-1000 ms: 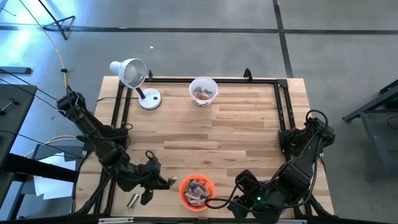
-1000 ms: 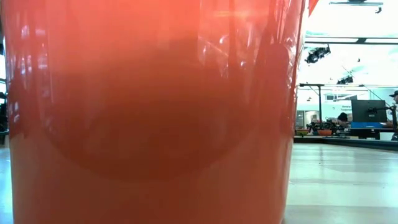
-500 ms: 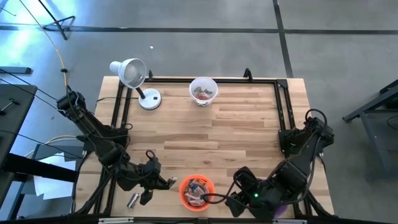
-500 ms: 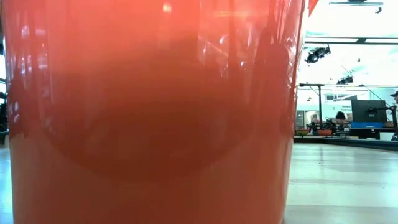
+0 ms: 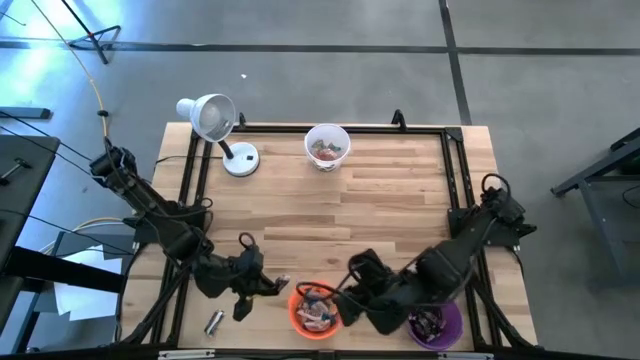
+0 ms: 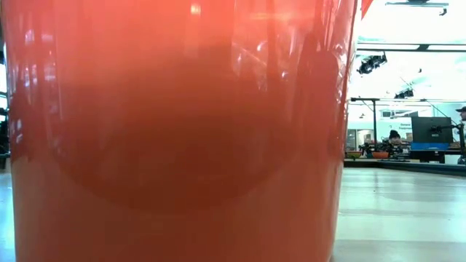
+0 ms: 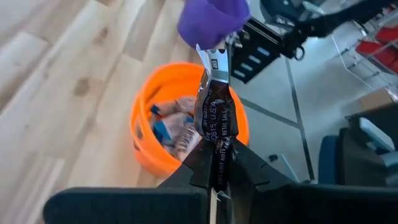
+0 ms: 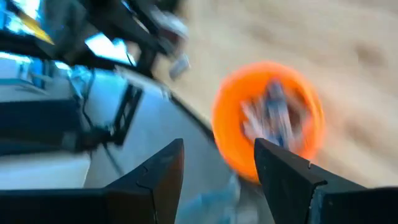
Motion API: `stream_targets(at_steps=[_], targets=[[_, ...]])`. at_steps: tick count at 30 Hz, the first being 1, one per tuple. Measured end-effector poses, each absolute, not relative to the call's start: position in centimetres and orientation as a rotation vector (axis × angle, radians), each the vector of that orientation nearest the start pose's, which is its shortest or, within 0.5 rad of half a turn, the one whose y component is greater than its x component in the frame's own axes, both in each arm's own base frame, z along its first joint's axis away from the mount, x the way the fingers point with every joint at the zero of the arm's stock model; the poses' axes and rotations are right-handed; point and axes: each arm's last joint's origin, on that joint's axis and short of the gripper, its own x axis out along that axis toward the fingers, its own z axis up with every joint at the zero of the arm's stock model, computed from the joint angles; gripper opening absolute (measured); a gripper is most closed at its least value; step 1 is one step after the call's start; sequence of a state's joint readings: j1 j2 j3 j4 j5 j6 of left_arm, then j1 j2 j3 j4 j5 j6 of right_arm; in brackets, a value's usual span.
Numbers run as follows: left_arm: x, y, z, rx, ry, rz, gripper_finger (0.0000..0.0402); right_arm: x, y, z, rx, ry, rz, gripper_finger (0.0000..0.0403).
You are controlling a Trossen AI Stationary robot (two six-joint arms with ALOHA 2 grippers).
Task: Organize candy in baskets
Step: Put the dark brown chocolate bar into the dark purple bucket
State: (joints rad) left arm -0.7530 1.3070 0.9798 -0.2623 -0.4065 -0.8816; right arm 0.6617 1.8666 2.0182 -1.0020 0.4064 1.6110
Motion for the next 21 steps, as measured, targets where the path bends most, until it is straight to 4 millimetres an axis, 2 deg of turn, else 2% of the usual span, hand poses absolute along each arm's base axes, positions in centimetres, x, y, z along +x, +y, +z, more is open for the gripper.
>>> stream_targets(at_steps=[3, 7, 13, 21], targets=[[21.7, -17.5, 28.8, -0.543, 0.578, -0.071, 0.0012, 33.5, 22.5, 38.0, 0.973, 0.573, -0.372, 0.0190], [21.7, -16.6, 29.5, -0.526, 0.549, -0.069, 0.0012, 34.6, 21.2, 38.0, 0.869, 0.498, -0.423, 0.0190], [21.0, -15.7, 30.9, -0.479, 0.498, -0.102, 0.0012, 35.2, 19.7, 37.7, 0.943, 0.550, -0.457, 0.0190], [20.7, -14.3, 31.7, -0.425, 0.468, -0.092, 0.0012, 36.2, 18.1, 37.5, 0.989, 0.680, -0.394, 0.0190]])
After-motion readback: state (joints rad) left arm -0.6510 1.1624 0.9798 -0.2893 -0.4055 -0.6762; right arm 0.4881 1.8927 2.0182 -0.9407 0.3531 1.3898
